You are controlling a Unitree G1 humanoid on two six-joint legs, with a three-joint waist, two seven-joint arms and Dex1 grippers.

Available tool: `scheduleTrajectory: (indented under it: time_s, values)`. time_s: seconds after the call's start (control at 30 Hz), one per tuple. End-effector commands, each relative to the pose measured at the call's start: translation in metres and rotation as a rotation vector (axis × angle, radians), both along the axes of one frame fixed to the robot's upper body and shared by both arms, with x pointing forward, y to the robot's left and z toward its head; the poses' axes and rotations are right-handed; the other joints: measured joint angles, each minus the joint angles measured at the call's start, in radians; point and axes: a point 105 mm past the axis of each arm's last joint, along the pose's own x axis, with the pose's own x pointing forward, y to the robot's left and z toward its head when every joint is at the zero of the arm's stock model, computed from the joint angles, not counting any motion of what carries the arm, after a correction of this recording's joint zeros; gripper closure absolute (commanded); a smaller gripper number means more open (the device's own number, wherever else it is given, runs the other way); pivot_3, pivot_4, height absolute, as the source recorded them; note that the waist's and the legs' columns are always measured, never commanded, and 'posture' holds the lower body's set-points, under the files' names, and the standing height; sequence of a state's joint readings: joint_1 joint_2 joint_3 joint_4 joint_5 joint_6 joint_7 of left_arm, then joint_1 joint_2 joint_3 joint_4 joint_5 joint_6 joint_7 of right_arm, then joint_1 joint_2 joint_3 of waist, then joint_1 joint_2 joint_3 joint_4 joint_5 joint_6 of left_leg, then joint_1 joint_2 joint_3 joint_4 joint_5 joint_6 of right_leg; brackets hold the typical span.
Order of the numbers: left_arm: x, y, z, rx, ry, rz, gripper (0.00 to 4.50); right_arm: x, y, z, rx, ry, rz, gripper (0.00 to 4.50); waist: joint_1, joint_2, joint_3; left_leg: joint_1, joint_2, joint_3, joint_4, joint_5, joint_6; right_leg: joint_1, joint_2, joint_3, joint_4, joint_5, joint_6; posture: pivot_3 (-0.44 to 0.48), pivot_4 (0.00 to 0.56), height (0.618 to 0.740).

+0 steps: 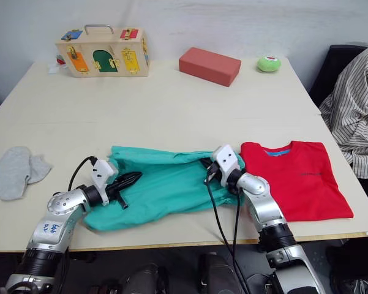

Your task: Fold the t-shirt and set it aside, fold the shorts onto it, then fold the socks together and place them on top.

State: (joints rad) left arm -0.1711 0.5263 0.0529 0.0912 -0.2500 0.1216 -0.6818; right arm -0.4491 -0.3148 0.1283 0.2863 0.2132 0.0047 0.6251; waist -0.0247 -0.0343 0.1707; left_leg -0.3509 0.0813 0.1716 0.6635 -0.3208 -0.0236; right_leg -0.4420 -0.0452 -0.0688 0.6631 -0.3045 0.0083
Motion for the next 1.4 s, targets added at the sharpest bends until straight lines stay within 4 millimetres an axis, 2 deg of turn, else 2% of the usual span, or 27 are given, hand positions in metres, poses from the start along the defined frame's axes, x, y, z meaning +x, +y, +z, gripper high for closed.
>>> scheduleTrajectory:
  time_s: [0.03, 0.13, 0.23, 0.33, 0.43, 0.5, 0.57, 0.73, 0.87, 0.93, 0.97, 1.1, 1.2, 1.23, 1.3, 1.4]
  values:
    - [-0.003, 0.015, -0.018, -0.017, 0.065, 0.07, 4.49, 0.001, -0.019, 0.006, 0.128, 0.052, -0.005, 4.5, -0.001, 0.001, -0.001, 0.0, 0.0, 0.0, 0.0, 0.0, 0.0, 0.0, 0.0, 0.0, 0.0, 0.0, 0.0, 0.0, 0.15, 0.74]
    - [-0.004, 0.009, -0.006, -0.055, 0.023, 0.017, 4.49, -0.006, -0.009, 0.013, 0.24, 0.126, 0.077, 4.5, -0.004, 0.003, -0.002, 0.0, 0.0, 0.0, 0.0, 0.0, 0.0, 0.0, 0.0, 0.0, 0.0, 0.0, 0.0, 0.0, 0.15, 0.74]
    - [-0.007, 0.002, 0.007, -0.095, -0.011, -0.052, 4.49, -0.009, 0.001, 0.019, 0.248, 0.143, 0.115, 4.5, -0.005, 0.004, -0.002, 0.0, 0.001, 0.0, -0.001, 0.0, 0.0, 0.0, 0.0, 0.0, 0.0, 0.0, 0.0, 0.0, 0.15, 0.74]
    - [-0.016, -0.005, 0.031, -0.16, -0.047, -0.161, 4.49, -0.005, 0.014, 0.023, 0.258, 0.184, 0.095, 4.5, -0.01, 0.004, -0.002, -0.001, 0.001, 0.0, -0.001, 0.0, 0.0, -0.001, 0.0, 0.0, 0.0, 0.0, 0.0, 0.0, 0.15, 0.74]
    - [-0.022, -0.005, 0.047, -0.183, -0.063, -0.208, 4.49, 0.0, 0.027, 0.03, 0.271, 0.203, 0.063, 4.5, -0.017, 0.004, -0.002, -0.002, 0.002, 0.0, -0.001, 0.0, -0.001, -0.003, 0.001, -0.001, 0.0, 0.0, 0.0, 0.0, 0.15, 0.74]
    - [-0.016, 0.004, 0.073, -0.326, -0.085, -0.162, 4.49, 0.001, 0.04, 0.038, 0.318, 0.252, 0.072, 4.5, -0.026, 0.004, -0.001, -0.002, 0.002, 0.0, -0.001, 0.0, -0.002, -0.003, 0.001, -0.001, 0.0, 0.0, 0.0, 0.0, 0.15, 0.74]
    - [-0.012, 0.009, 0.086, -0.452, -0.067, -0.13, 4.49, -0.001, 0.046, 0.041, 0.369, 0.319, 0.087, 4.5, -0.029, 0.004, -0.001, -0.002, 0.002, 0.0, -0.002, 0.0, -0.002, -0.003, 0.001, -0.001, 0.0, 0.0, 0.0, 0.0, 0.15, 0.74]
    - [0.01, 0.025, 0.081, -0.556, -0.011, 0.036, 4.49, -0.001, 0.046, 0.039, 0.429, 0.411, 0.061, 4.5, -0.029, 0.004, -0.001, -0.003, 0.001, -0.001, -0.002, 0.0, -0.002, -0.003, 0.001, -0.001, -0.002, 0.0, 0.0, 0.0, 0.15, 0.74]
    - [0.031, 0.038, 0.057, -0.571, 0.079, 0.225, 4.49, -0.002, 0.044, 0.033, 0.415, 0.433, 0.039, 4.5, -0.029, 0.004, -0.001, -0.004, 0.001, -0.001, -0.001, 0.0, -0.001, -0.003, 0.001, -0.001, -0.003, 0.0, 0.0, 0.0, 0.15, 0.74]
    - [0.035, 0.043, 0.05, -0.535, 0.068, 0.276, 4.49, -0.004, 0.043, 0.039, 0.421, 0.397, 0.053, 4.5, -0.032, 0.004, -0.001, -0.004, 0.001, -0.001, -0.002, 0.0, -0.001, -0.003, 0.001, -0.001, -0.003, 0.0, 0.0, 0.0, 0.15, 0.74]
    - [0.034, 0.045, 0.05, -0.536, 0.062, 0.287, 4.49, -0.008, 0.042, 0.048, 0.433, 0.337, 0.081, 4.5, -0.033, 0.004, -0.001, -0.003, 0.001, 0.0, -0.002, 0.0, -0.001, -0.003, 0.001, -0.001, -0.003, 0.0, 0.0, 0.0, 0.15, 0.74]
    - [0.02, 0.039, 0.078, -0.538, -0.075, 0.169, 4.49, -0.036, 0.037, 0.075, 0.381, 0.093, 0.224, 4.5, -0.031, 0.004, -0.001, -0.004, 0.001, 0.0, -0.005, 0.0, -0.002, -0.004, 0.001, -0.001, -0.004, 0.0, 0.0, 0.0, 0.15, 0.74]
    - [0.0, 0.018, 0.096, -0.458, -0.153, -0.031, 4.49, -0.056, 0.032, 0.073, 0.246, -0.025, 0.27, 4.5, -0.029, 0.004, -0.001, -0.004, 0.001, 0.0, -0.006, -0.001, -0.002, -0.004, 0.001, -0.002, -0.006, -0.001, 0.0, 0.0, 0.15, 0.74]
    - [-0.004, 0.011, 0.096, -0.425, -0.149, -0.079, 4.49, -0.06, 0.032, 0.067, 0.184, -0.042, 0.269, 4.5, -0.028, 0.004, -0.001, -0.004, 0.001, 0.0, -0.006, -0.001, -0.002, -0.004, 0.001, -0.002, -0.007, -0.001, 0.001, 0.0, 0.15, 0.74]
    - [-0.009, -0.006, 0.083, -0.28, -0.123, -0.165, 4.49, -0.06, 0.031, 0.05, 0.013, -0.107, 0.234, 4.5, -0.028, 0.004, -0.001, -0.003, 0.001, 0.001, -0.006, -0.001, -0.003, -0.003, 0.001, -0.001, -0.007, -0.001, 0.001, 0.0, 0.15, 0.74]
    - [-0.01, -0.021, 0.062, -0.166, -0.095, -0.215, 4.49, -0.05, 0.027, 0.029, -0.054, -0.094, 0.128, 4.5, -0.031, 0.004, -0.001, -0.001, -0.001, 0.001, -0.007, 0.0, -0.003, -0.003, 0.001, 0.0, -0.006, -0.001, 0.001, 0.0, 0.15, 0.74]
